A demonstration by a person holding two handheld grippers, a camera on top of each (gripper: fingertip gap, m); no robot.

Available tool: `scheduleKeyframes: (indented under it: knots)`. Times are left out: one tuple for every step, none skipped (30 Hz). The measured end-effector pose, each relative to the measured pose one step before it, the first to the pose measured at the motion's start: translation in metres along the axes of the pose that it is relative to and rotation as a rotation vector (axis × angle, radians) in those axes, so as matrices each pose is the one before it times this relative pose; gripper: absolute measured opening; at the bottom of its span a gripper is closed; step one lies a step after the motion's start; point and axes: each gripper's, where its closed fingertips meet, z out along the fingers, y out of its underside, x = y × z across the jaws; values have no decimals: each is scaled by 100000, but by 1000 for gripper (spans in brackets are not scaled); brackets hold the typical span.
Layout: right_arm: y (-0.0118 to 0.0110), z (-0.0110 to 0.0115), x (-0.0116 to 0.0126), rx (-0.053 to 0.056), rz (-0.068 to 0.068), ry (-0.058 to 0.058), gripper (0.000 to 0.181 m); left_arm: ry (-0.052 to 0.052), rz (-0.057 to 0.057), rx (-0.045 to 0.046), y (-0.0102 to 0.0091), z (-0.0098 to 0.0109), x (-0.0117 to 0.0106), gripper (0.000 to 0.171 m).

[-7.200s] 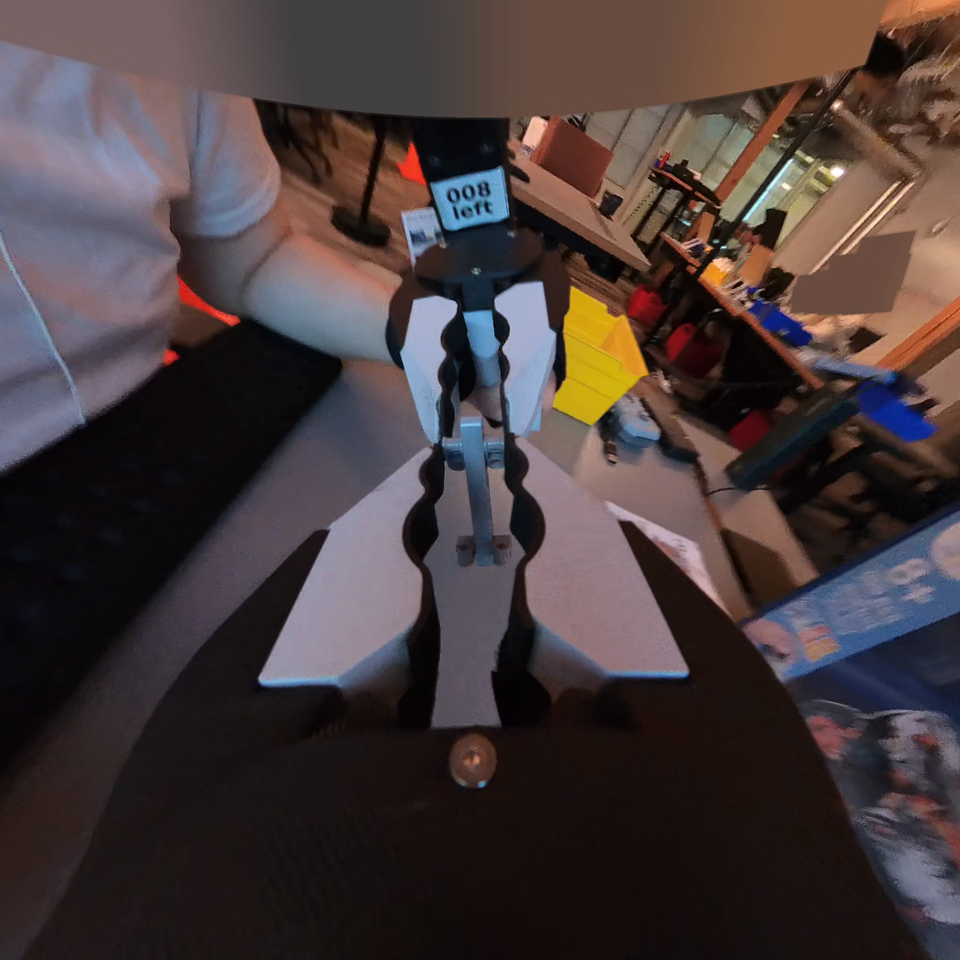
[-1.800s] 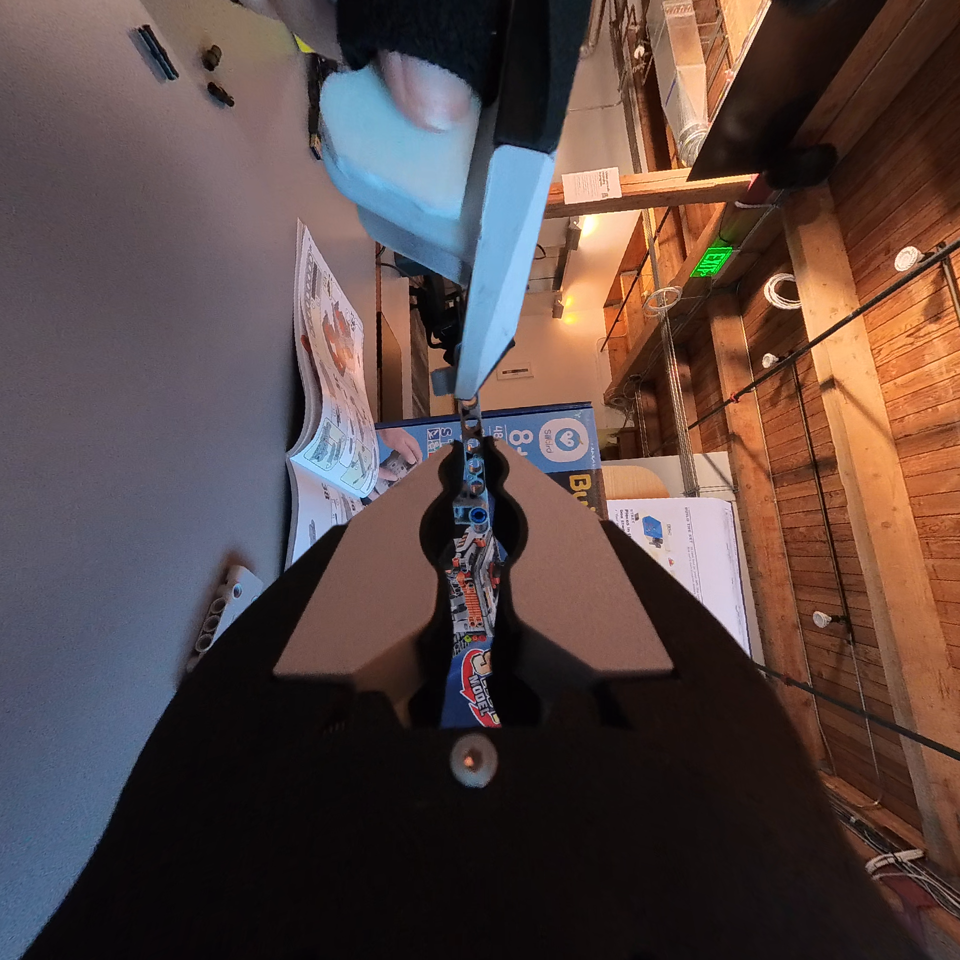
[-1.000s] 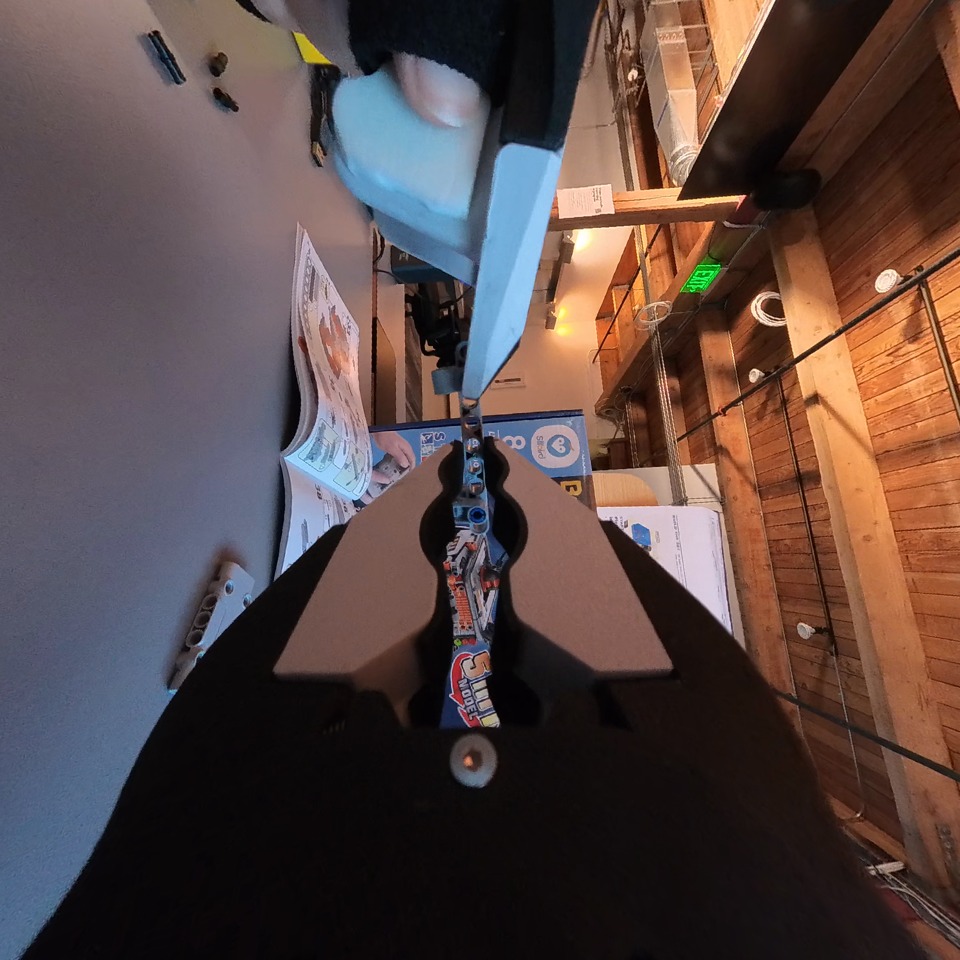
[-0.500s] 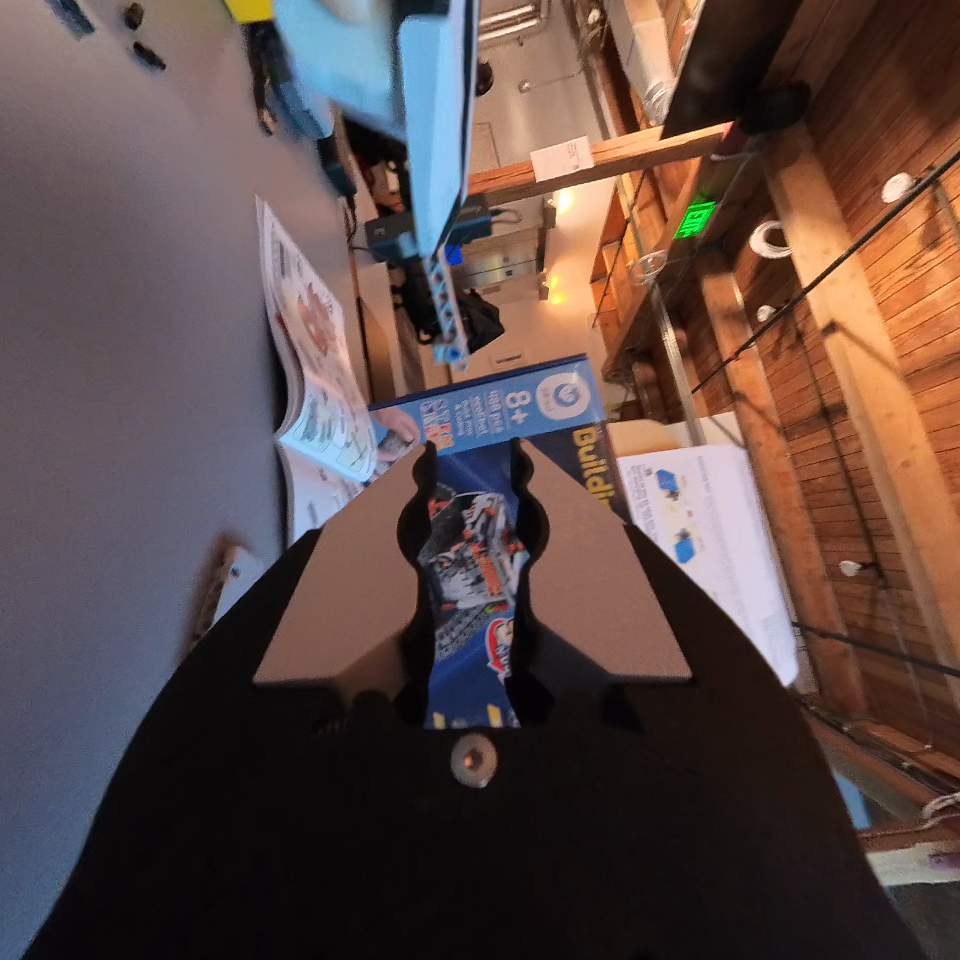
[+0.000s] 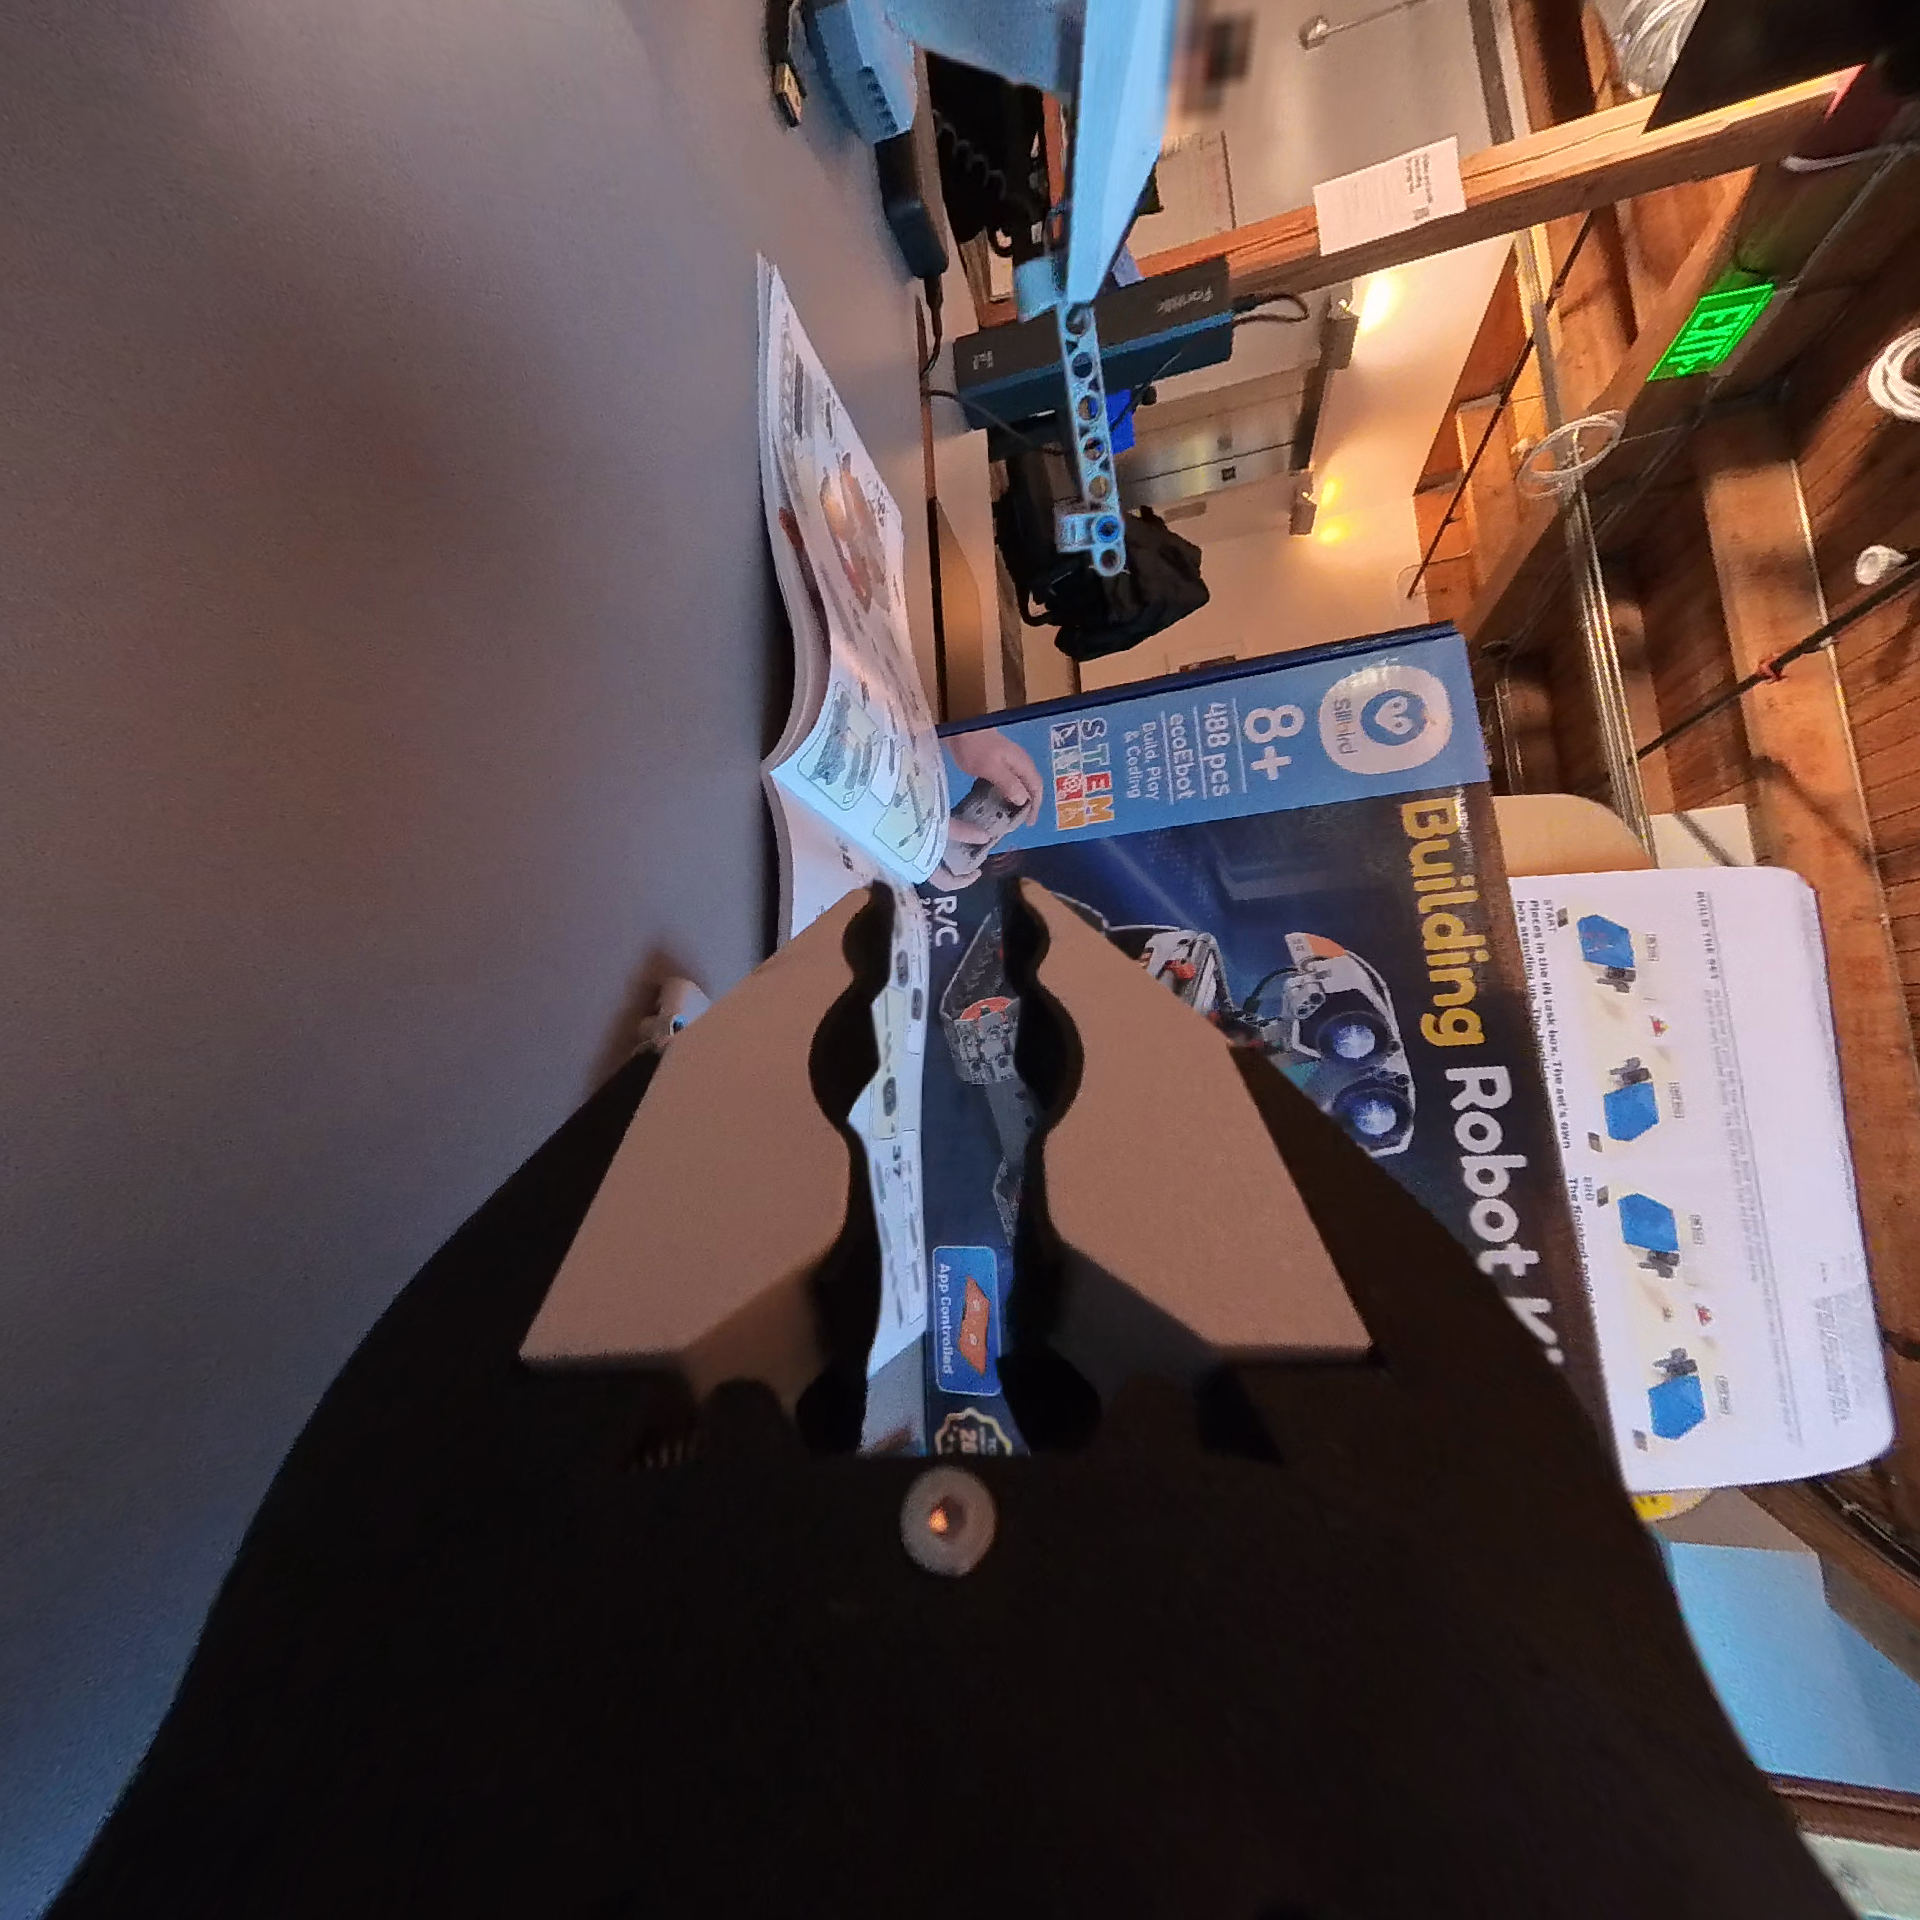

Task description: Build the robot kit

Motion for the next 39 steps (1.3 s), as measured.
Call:
scheduleKeyframes:
  knots:
    - [120, 31, -68, -547, 547, -299, 21, 1918, -2642, 1439, -58, 42, 134, 22]
    - [70, 27, -49, -275, 821, -355, 20, 2039, -2753, 1085, -65, 27, 147, 22]
    - [24, 33, -62, 30, 982, -417, 20, 1717, -2913, 1002, -97, -1, 67, 22]
    - [31, 21, -96, 79, 780, -546, 20, 1959, -3296, 1835, -231, -62, 98, 22]
    - [52, 30, -100, -96, 462, -459, 20, 2800, -4449, 2377, -337, -80, 192, 22]
    - [29, 29, -90, -60, 293, -359, 20, 3858, -5558, 2490, -349, -50, 334, 22]
    - [-1, 45, -130, 32, 327, -534, 20, 4590, -6377, 2816, -356, -23, 422, 22]
    - [-8, 59, -133, 0, 249, -521, 20, 5177, -6432, 2624, -290, 15, 486, 22]
    - [-11, 44, -104, 12, -21, -271, 20, 4903, -5943, 1884, -150, 50, 425, 22]
    - [-31, 41, -125, 99, -229, -347, 20, 3662, -4795, 1411, -76, 44, 252, 22]
    - [-13, 22, -139, -16, -187, -562, 20, 2942, -3393, 1039, -21, 37, 156, 22]
    - [21, 14, -100, -155, -83, -420, 20, 2000, -2616, 1050, -55, -12, 49, 22]
    - [34, -10, -40, -141, -52, -109, 20, 545, -1800, 1012, -113, -89, -125, 22]
    - [28, -22, -33, -102, 19, -230, 20, -81, -789, 490, -99, -131, -153, 22]
    - [47, -18, -16, -176, 147, -230, 20, -242, -182, 504, -130, -133, -120, 22]
    - [42, -20, 15, -95, 133, -17, 20, -301, -175, 710, -171, -133, -75, 22]
    - [13, -21, 0, 37, 48, -48, 19, 174, -423, 713, -182, -117, 10, 22]
    - [17, -16, -39, -21, 119, -225, 19, 559, -705, 703, -168, -88, 81, 22]
    - [15, -18, -66, -21, 91, -274, 19, 345, -789, 700, -153, -91, 46, 22]
    - [7, 1, -103, -20, -66, -480, 19, 597, -738, 814, -147, -68, 72, 22]
    - [25, 7, -143, -142, -175, -617, 19, 850, -901, 691, -120, -58, 83, 21]
    - [5, 4, -91, -69, -154, -278, 19, 151, -701, 299, -69, -43, -10, 22]
    - [-19, -3, -70, 144, 35, -229, 19, -539, -148, -118, -1, -50, -123, 22]
    - [-18, -5, -107, 132, 345, -568, 18, -152, 49, -136, 4, -27, -54, 22]
    - [15, 22, -77, 37, 447, -403, 18, 69, -214, 154, -38, -25, -17, 22]
    - [24, 14, -47, 87, 376, -162, 18, -113, -489, 202, -44, -23, -53, 21]
    - [37, 21, -63, 64, 366, -244, 18, 14, -533, 47, -14, -17, -26, 22]
    - [59, 42, -54, -72, 430, -293, 17, 341, -410, 153, -12, -8, 14, 22]
    - [70, 49, -79, -157, 429, -342, 17, 286, -559, 191, -12, 7, 6, 21]
    - [59, 35, -85, -105, 335, -313, 17, 432, -616, -84, 22, 24, 32, 21]
    - [28, 35, -93, -27, 147, -411, 17, 571, -448, -490, 80, 46, 59, 22]
    - [4, 18, -109, 2, 90, -469, 17, 171, -29, -384, 54, 37, 41, 22]
    - [-12, 16, -73, 0, 20, -287, 17, 87, 226, -108, 18, 32, 50, 22]
    - [-23, 12, -45, 34, -75, -108, 16, 192, 174, -203, 24, 27, 75, 22]
    - [-13, 17, -76, 5, -19, -326, 16, 235, 76, -171, 13, 15, 69, 22]
    - [3, 27, -112, -89, 43, -517, 16, 289, -142, 111, -32, 8, 77, 22]
    - [18, 20, -91, -126, 0, -329, 16, 643, -491, 497, -76, -12, 98, 21]
    - [29, 13, -60, -75, -51, -224, 16, 911, -793, 561, -91, -20, 125, 22]
    - [5, 14, -69, -24, 22, -285, 16, 692, -863, 440, -75, -31, 70, 21]
